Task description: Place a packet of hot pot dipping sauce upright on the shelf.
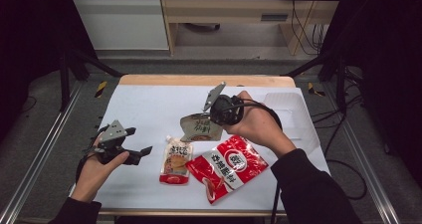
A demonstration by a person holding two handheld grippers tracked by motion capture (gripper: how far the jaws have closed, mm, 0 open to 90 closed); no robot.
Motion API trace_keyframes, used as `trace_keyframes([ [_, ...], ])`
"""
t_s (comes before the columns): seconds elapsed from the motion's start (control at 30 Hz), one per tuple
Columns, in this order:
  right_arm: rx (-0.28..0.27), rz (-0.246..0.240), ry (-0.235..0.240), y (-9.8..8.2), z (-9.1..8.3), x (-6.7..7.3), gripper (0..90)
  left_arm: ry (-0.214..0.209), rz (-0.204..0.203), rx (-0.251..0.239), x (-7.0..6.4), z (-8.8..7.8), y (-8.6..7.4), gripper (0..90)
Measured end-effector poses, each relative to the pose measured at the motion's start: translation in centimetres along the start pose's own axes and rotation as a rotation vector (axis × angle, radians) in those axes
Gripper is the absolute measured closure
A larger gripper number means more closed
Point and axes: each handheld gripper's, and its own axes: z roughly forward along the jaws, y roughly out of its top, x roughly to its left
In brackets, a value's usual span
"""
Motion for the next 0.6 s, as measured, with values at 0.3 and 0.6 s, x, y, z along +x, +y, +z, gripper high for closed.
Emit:
trace_keyframes([
  [0.3, -0.012, 0.018, -0.016, -0.7, -1.0, -0.6, 90.0, 0.057, -0.066, 0.012, 1.1, 0.1, -2.7, 7.7],
  [0.6, -0.037, 0.040, -0.047, -1.5, -2.6, -1.1, 90.0, 0.099, -0.062, 0.033, 1.2, 0.4, -4.4, 7.2],
])
